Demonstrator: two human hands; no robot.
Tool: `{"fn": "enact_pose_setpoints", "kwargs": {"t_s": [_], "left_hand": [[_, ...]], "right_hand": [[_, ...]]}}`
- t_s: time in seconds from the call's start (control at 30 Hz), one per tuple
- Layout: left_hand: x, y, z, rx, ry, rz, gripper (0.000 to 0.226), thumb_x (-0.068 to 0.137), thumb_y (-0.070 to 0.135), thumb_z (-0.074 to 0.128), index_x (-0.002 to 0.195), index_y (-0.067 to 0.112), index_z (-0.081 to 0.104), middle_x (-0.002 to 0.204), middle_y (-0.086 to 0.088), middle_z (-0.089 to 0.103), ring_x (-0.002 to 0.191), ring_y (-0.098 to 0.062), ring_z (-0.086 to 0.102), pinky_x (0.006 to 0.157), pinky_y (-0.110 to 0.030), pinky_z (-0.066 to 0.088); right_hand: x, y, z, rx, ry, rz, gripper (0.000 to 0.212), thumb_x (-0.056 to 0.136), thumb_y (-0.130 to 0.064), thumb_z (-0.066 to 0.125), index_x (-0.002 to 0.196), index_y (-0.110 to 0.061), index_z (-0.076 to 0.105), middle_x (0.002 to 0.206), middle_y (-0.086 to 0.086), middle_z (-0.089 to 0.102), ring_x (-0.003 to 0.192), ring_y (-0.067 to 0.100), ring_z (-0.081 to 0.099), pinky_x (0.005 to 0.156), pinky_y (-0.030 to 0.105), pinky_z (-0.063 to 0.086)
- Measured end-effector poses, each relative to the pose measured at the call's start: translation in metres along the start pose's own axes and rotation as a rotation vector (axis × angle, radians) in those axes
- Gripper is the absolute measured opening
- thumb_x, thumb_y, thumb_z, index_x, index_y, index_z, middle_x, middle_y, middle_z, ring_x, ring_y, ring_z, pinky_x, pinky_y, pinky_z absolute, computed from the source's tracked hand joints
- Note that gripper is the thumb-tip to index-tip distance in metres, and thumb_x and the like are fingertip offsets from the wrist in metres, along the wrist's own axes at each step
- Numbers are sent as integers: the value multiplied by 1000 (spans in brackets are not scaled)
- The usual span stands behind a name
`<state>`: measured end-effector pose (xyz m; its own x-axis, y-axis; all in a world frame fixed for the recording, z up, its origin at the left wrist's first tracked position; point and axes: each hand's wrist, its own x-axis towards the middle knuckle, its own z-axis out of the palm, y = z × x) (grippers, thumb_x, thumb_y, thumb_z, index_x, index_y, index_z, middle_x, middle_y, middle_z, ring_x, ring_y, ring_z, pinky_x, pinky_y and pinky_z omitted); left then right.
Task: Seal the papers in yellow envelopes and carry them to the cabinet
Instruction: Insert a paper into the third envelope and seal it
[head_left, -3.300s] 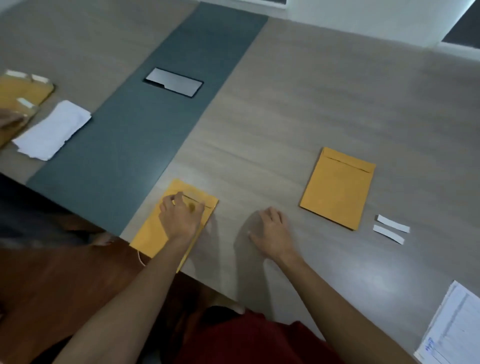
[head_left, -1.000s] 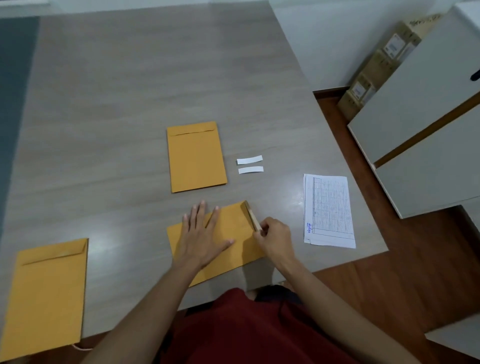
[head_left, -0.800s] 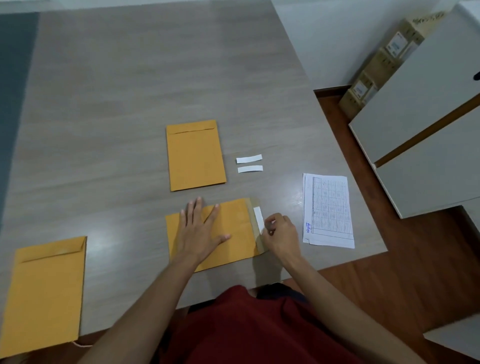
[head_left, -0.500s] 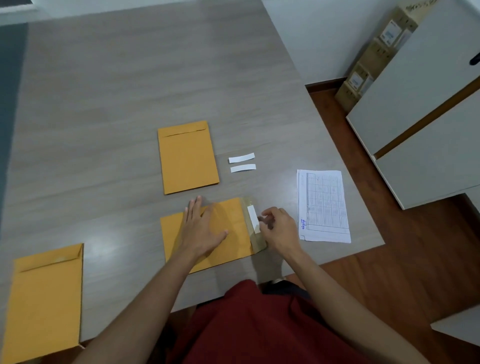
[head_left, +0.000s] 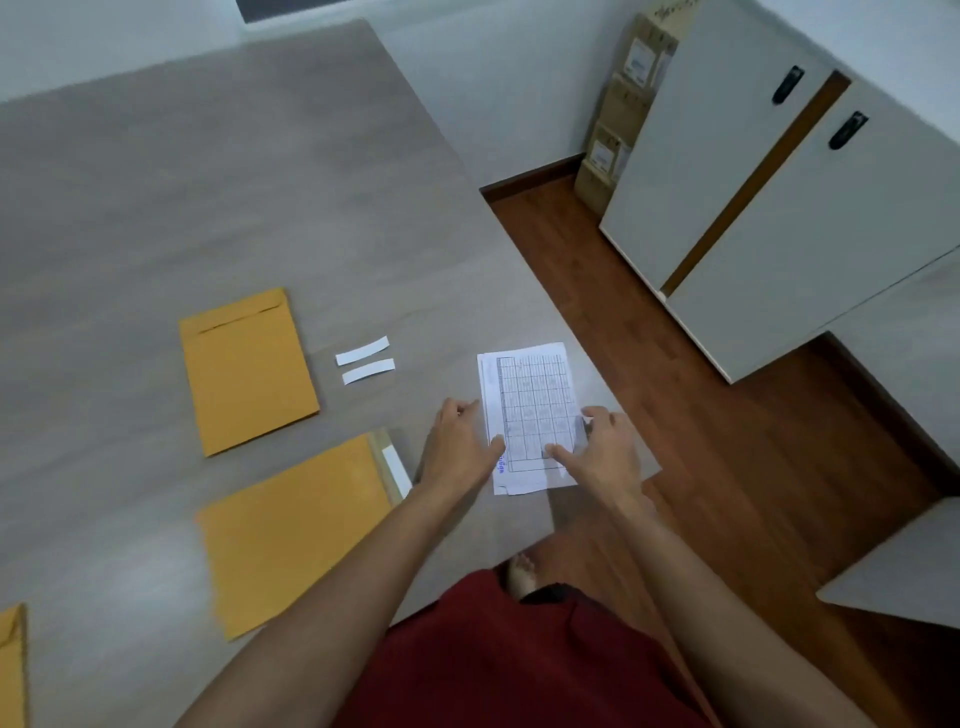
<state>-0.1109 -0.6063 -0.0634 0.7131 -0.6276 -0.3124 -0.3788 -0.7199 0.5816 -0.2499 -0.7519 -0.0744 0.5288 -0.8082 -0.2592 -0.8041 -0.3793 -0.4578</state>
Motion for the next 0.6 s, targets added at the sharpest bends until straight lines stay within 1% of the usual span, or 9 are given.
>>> {"fn": "enact_pose_setpoints", "kwargs": {"t_s": [0.07, 0.17, 0.23, 0.27, 0.33, 0.4, 0.5, 0.6], "left_hand": [[7, 13, 9, 28, -1, 8, 64, 86, 39, 68, 141, 17, 43, 136, -4, 43, 127, -23, 43, 104, -43, 44], [19, 25, 10, 108, -3, -19, 90, 84, 41, 73, 154, 16, 22, 158, -4, 26, 141, -26, 28, 114, -46, 34], [30, 30, 6, 190, -28, -20, 100, 81, 43, 77, 156, 16, 16, 163, -3, 18, 144, -26, 24, 117, -44, 29], [35, 33, 4, 241, -38, -10, 102, 79, 45, 78, 155, 16, 18, 163, -3, 19, 143, -26, 24, 116, -43, 29], [44, 34, 0, 369, -50, 11, 99, 76, 52, 78, 151, 14, 27, 160, -4, 23, 141, -26, 26, 113, -41, 32], [50, 34, 1, 467, -68, 30, 94, 76, 55, 77, 147, 13, 34, 159, -8, 23, 142, -26, 25, 113, -40, 31], [49, 34, 10, 462, -69, 62, 80, 81, 49, 75, 146, 17, 43, 162, -10, 18, 145, -28, 19, 115, -40, 25], [39, 28, 20, 416, -38, 105, 61, 88, 41, 70, 143, 25, 49, 163, -6, 22, 146, -26, 21, 117, -40, 22]], "right_hand": [[0, 6, 3, -27, -23, -45, 77, 66, -50, 82, 129, -21, 48, 124, 2, 51, 114, 19, 51, 88, 37, 52], [0, 12, 9, -50, -16, -85, 74, 67, -49, 82, 128, -23, 50, 121, 0, 50, 112, 17, 47, 87, 33, 49], [0, 14, 11, -54, -4, -100, 69, 68, -48, 83, 125, -23, 52, 117, -1, 50, 108, 16, 47, 82, 31, 48], [0, 15, 11, -66, 1, -113, 67, 68, -48, 83, 122, -23, 52, 115, -1, 50, 106, 16, 47, 80, 30, 47], [1, 17, 12, -88, 2, -143, 64, 69, -48, 82, 119, -22, 53, 113, -1, 49, 104, 16, 46, 78, 30, 48], [1, 18, 11, -95, -7, -162, 63, 69, -47, 82, 118, -20, 53, 112, -1, 49, 103, 17, 45, 78, 31, 48], [2, 20, 9, -98, -23, -185, 61, 71, -47, 81, 117, -17, 55, 112, 0, 48, 104, 18, 44, 78, 31, 48], [3, 21, 9, -111, -15, -209, 59, 72, -47, 80, 117, -16, 56, 111, 1, 48, 102, 18, 44, 76, 29, 48]]}}
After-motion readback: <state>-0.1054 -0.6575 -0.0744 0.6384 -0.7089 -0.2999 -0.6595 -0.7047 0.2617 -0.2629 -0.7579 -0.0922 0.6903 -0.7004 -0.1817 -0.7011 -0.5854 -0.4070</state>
